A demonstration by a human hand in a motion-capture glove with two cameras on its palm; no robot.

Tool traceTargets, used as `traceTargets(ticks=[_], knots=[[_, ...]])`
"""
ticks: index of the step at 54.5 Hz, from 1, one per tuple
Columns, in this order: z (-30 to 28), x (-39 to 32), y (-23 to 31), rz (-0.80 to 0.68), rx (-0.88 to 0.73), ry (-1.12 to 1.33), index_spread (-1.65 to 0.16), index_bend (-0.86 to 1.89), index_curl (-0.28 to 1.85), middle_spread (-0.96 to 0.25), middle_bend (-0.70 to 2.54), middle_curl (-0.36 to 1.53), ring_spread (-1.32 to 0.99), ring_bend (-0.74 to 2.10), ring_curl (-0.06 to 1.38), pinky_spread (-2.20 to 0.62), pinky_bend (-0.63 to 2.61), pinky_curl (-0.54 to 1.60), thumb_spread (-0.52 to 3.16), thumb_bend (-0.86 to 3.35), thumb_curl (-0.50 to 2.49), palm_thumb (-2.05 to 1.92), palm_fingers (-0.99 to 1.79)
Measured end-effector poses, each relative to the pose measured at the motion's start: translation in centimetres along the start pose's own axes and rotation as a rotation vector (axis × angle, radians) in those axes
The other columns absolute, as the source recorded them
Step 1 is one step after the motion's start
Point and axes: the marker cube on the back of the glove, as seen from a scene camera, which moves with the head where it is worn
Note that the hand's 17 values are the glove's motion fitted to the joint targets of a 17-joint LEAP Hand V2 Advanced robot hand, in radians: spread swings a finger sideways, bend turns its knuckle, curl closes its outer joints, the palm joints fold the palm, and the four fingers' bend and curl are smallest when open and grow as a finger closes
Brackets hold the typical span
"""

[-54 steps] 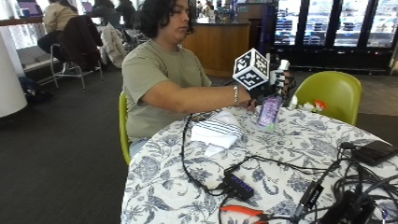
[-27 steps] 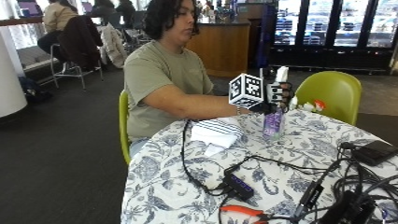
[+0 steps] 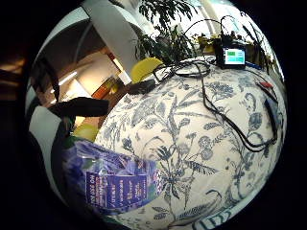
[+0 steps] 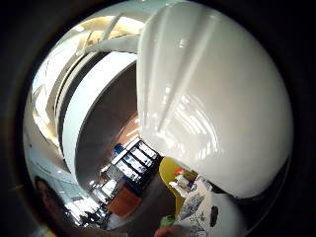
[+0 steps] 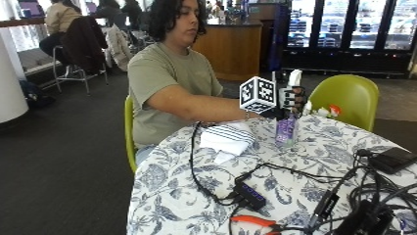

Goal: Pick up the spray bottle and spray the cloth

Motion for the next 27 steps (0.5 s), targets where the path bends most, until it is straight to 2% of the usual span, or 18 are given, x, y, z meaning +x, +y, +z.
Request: traceTargets(ticks=[7,10,14,15,16,18,27], knots=[[-0.7,0.1,1.0,0.005,-0.159,0.057,-0.29,0.14,0.59,-0.19,0.55,0.53,-0.21,0.55,0.47,-0.29,0.49,0.44,0.25,-0.05,0.73,0.98,1.28],[-1.3,0.4,1.7,0.000,-0.261,0.117,-0.29,0.11,0.55,-0.17,0.49,0.51,-0.18,0.56,0.47,-0.23,0.46,0.43,0.40,-0.05,0.71,0.94,1.16],[-2.5,0.9,2.3,-0.001,-0.357,0.171,-0.29,0.10,0.52,-0.14,0.41,0.48,-0.14,0.48,0.46,-0.12,0.40,0.44,0.59,-0.04,0.67,0.89,0.79],[-2.8,1.0,2.4,-0.001,-0.379,0.183,-0.29,0.12,0.53,-0.14,0.43,0.49,-0.14,0.49,0.47,-0.11,0.39,0.44,0.62,-0.04,0.67,0.89,0.85],[-3.3,1.2,2.6,0.000,-0.404,0.195,-0.30,0.07,0.49,-0.12,0.35,0.46,-0.13,0.44,0.44,-0.07,0.41,0.44,0.65,-0.05,0.66,0.87,0.68],[-4.3,1.7,3.0,-0.002,-0.457,0.222,-0.30,0.05,0.47,-0.10,0.31,0.45,-0.12,0.44,0.45,-0.03,0.45,0.45,0.70,-0.05,0.64,0.85,0.59],[-9.5,4.9,4.7,-0.091,-0.691,0.387,-0.35,0.06,0.34,-0.05,0.23,0.40,-0.09,0.41,0.40,0.10,0.48,0.41,0.86,-0.06,0.57,0.73,0.48]])
